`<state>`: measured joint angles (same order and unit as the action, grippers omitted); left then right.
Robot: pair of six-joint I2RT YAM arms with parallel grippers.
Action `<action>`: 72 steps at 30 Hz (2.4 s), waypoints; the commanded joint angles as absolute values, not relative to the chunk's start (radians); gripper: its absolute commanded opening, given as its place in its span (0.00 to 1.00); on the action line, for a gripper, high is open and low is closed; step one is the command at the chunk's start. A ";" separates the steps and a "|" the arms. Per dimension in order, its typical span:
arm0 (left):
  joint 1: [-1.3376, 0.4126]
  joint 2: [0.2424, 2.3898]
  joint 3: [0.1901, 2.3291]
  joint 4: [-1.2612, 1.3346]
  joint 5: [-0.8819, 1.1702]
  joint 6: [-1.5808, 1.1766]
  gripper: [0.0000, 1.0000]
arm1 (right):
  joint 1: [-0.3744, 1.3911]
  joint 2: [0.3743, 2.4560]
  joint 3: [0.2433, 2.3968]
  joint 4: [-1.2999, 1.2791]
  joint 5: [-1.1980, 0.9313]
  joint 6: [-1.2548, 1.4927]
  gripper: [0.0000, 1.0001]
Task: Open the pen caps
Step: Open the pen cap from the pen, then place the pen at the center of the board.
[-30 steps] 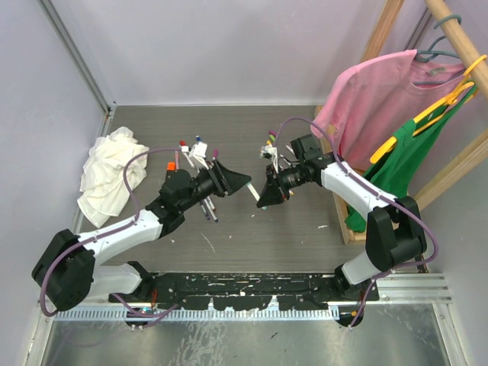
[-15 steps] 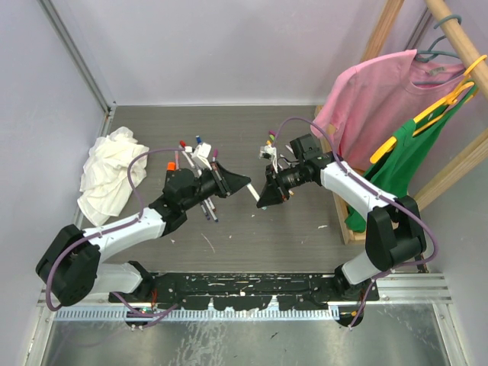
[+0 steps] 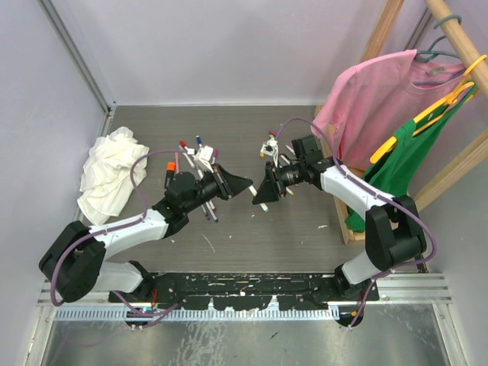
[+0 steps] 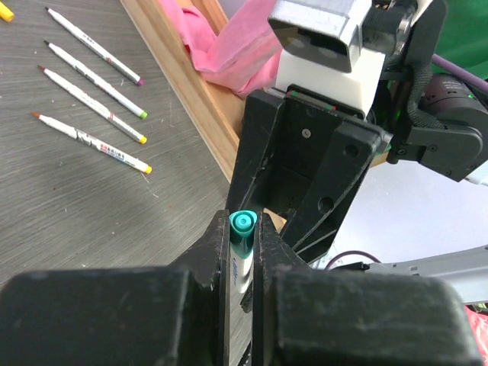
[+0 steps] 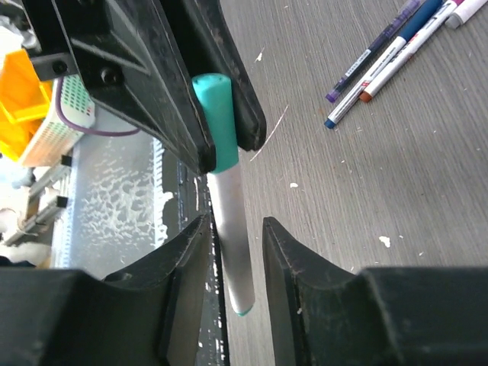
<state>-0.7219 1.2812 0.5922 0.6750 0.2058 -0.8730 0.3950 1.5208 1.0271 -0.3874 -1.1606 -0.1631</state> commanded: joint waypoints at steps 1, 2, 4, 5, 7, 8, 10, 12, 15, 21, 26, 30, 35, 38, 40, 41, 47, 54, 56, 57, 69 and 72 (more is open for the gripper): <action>-0.729 1.305 0.587 0.782 0.199 -0.848 0.00 | 0.390 1.491 1.015 -0.258 -1.198 -0.056 0.36; -0.729 1.305 0.586 0.792 0.190 -0.847 0.00 | 0.390 1.493 1.017 -0.261 -1.196 -0.056 0.31; -0.729 1.303 0.584 0.812 0.170 -0.841 0.00 | 0.391 1.500 1.023 -0.277 -1.194 -0.076 0.19; -0.728 1.300 0.585 0.823 0.154 -0.836 0.00 | 0.391 1.506 1.030 -0.294 -1.191 -0.092 0.12; -0.710 1.293 0.586 0.845 0.125 -0.832 0.00 | 0.392 1.518 1.047 -0.334 -1.186 -0.121 0.04; -0.684 1.289 0.590 0.857 0.116 -0.832 0.00 | 0.392 1.525 1.055 -0.360 -1.184 -0.136 0.01; -0.624 1.281 0.605 0.875 0.107 -0.852 0.00 | 0.392 1.536 1.067 -0.392 -1.182 -0.161 0.01; -0.553 1.277 0.635 0.896 0.108 -0.876 0.00 | 0.392 1.548 1.074 -0.415 -1.184 -0.180 0.01; -0.481 1.278 0.723 0.908 0.102 -0.881 0.00 | 0.393 1.572 1.095 -0.464 -1.183 -0.223 0.01; -0.414 1.312 0.883 0.898 0.090 -0.887 0.00 | 0.398 1.586 1.124 -0.523 -1.159 -0.268 0.01; -0.387 1.299 0.888 0.861 0.160 -0.910 0.00 | 0.397 1.570 1.137 -0.535 -0.998 -0.289 0.01; -0.387 1.241 0.767 0.840 0.228 -0.922 0.00 | 0.384 1.536 1.132 -0.516 -0.761 -0.323 0.03; -0.387 1.165 0.568 0.788 0.266 -0.948 0.00 | 0.368 1.522 1.120 -0.488 -0.623 -0.358 0.06; -0.387 1.136 0.460 0.791 0.266 -0.970 0.00 | 0.368 1.533 1.116 -0.474 -0.553 -0.369 0.06; -0.387 1.122 0.403 0.789 0.271 -0.982 0.00 | 0.366 1.543 1.112 -0.463 -0.508 -0.373 0.07; -0.387 1.117 0.386 0.788 0.276 -0.984 0.00 | 0.366 1.550 1.112 -0.458 -0.485 -0.376 0.07; -0.387 1.095 0.334 0.767 0.300 -0.994 0.00 | 0.364 1.599 1.113 -0.431 -0.372 -0.374 0.08; -0.387 1.091 0.295 0.768 0.298 -1.000 0.00 | 0.363 1.646 1.117 -0.414 -0.326 -0.366 0.09; -0.387 1.091 0.289 0.767 0.298 -1.001 0.00 | 0.363 1.658 1.120 -0.413 -0.315 -0.365 0.09; -0.387 1.091 0.285 0.770 0.296 -1.002 0.00 | 0.363 1.666 1.121 -0.412 -0.310 -0.365 0.09; -0.387 1.078 0.264 0.775 0.289 -1.011 0.00 | 0.374 1.764 1.147 -0.425 -0.309 -0.348 0.11; -0.387 1.082 0.263 0.776 0.290 -1.015 0.00 | 0.390 1.792 1.165 -0.426 -0.288 -0.337 0.12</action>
